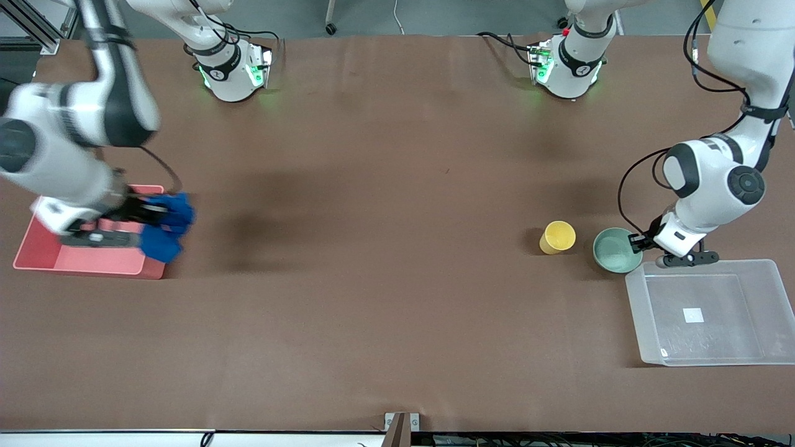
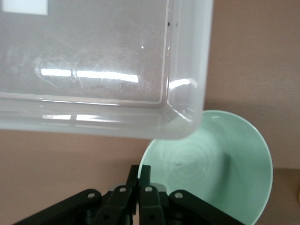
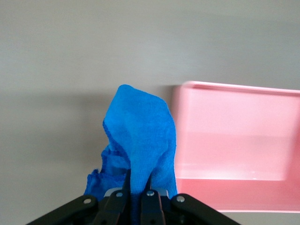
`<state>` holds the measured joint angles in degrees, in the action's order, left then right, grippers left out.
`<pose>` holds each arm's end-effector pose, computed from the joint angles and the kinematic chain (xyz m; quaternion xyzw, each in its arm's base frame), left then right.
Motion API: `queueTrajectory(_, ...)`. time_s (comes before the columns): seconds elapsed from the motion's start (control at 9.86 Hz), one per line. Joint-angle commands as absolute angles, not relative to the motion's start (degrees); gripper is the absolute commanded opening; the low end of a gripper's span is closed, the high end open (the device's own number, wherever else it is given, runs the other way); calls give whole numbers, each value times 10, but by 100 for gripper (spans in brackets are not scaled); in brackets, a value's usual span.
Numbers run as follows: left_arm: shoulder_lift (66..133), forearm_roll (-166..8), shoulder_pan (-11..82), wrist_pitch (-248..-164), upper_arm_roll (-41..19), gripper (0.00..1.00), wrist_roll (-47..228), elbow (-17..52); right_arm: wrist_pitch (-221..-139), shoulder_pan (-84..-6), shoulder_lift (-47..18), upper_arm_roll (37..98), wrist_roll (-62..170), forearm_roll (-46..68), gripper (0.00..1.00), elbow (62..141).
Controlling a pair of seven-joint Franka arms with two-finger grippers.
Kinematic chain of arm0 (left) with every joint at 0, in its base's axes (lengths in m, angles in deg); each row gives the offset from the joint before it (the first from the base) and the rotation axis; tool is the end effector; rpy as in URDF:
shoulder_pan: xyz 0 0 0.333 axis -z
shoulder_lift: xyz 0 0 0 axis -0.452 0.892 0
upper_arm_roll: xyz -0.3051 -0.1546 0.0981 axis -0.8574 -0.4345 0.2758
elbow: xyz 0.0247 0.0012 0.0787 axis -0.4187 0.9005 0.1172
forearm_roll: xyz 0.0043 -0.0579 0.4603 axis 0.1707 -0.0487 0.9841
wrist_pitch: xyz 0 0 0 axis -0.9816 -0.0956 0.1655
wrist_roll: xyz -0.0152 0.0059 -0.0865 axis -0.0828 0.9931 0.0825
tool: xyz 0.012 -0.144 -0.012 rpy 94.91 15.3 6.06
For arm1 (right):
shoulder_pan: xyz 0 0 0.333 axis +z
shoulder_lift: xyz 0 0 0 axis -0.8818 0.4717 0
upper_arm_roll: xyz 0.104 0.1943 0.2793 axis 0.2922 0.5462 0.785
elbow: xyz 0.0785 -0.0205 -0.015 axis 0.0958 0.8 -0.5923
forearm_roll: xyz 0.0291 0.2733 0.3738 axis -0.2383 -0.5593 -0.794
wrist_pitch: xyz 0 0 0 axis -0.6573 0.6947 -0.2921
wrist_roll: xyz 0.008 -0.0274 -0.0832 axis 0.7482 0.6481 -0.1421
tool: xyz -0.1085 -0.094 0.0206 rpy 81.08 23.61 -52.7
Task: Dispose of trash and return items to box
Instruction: 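Carry the cloth into the pink bin while the left gripper moves the bowl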
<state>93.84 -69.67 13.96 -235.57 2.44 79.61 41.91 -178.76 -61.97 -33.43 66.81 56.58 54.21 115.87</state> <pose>0.6269 0.0911 0.1836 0.9989 0.0341 0.0304 0.0090 0.6300 -0.0785 0.3938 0.9977 0.0343 -0.0355 0.0473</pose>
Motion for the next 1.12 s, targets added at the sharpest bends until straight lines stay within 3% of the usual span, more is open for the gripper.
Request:
queueTrajectory(0.0, 880, -700, 139, -2264, 6, 0, 788, 391, -1816, -626, -327, 574, 702, 539, 1, 1178)
queueTrajectory(0.3, 907, -698, 141, -2159, 3, 0, 781, 245, -1939, -648, -260, 538, 754, 534, 1, 1241)
queueTrajectory(0.61, 1031, -694, 138, -2156, 8, 0, 729, 72, -2000, -657, -183, 539, 758, 499, 7, 1249)
queueTrajectory(0.71, 1081, -692, 139, -2139, 12, 0, 725, 5, -2018, -656, -168, 540, 758, 493, 29, 1248)
queueTrajectory(0.91, 1158, -694, 142, -2121, 44, 0, 722, -73, -2030, -653, -160, 544, 754, 487, 100, 1244)
queueTrajectory(1.01, 1172, -692, 140, -2133, 57, 0, 709, -72, -2027, -651, -167, 550, 752, 487, 100, 1242)
